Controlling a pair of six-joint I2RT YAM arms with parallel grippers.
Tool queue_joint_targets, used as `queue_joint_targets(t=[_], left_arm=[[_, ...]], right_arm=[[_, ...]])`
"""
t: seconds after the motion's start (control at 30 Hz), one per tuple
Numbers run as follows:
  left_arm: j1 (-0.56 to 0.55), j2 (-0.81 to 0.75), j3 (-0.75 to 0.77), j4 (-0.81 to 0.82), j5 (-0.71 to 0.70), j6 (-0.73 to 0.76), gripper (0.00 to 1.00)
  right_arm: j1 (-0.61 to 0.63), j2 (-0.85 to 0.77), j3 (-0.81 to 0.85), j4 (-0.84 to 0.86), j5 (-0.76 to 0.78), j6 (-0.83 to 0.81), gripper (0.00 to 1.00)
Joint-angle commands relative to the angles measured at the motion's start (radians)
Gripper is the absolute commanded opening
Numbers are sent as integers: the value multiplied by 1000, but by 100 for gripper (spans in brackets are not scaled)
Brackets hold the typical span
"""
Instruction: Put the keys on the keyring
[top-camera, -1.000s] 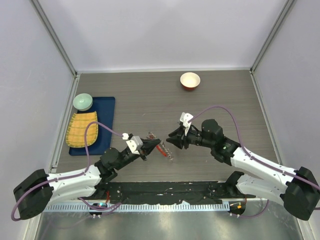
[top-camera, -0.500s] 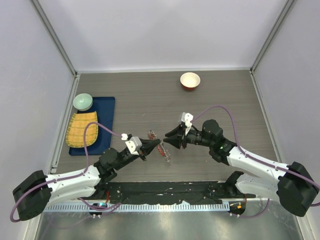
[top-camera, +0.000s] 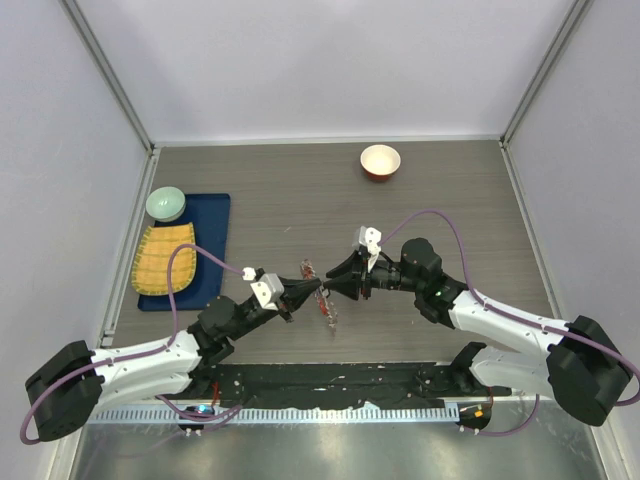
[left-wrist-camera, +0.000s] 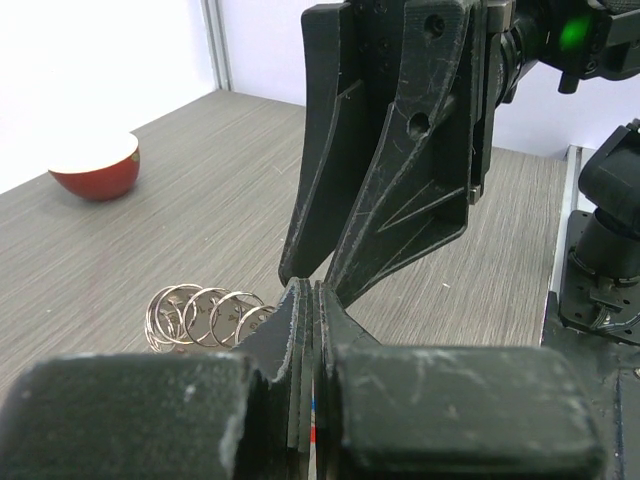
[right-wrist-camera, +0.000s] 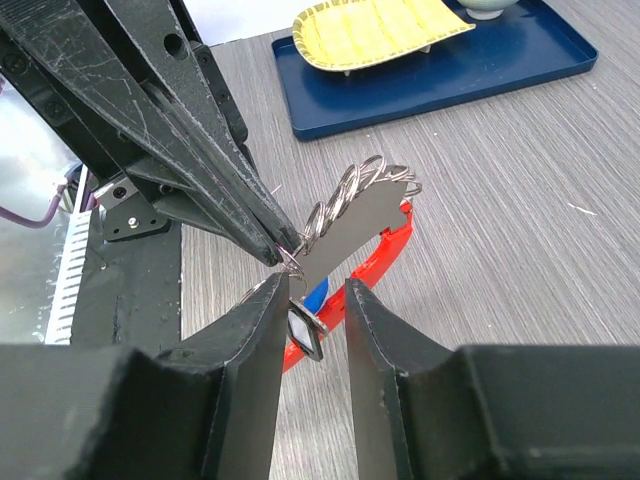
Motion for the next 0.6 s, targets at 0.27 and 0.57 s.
queue_joint_targets(t=[0.27, 0.57], left_arm=[[3, -3, 57, 107, 42, 4, 0], [3, 4, 52, 127, 90, 2, 0]], right_arm=[[-2, 31, 10, 104, -34, 7, 34], [0, 33, 21, 109, -61, -7, 21]])
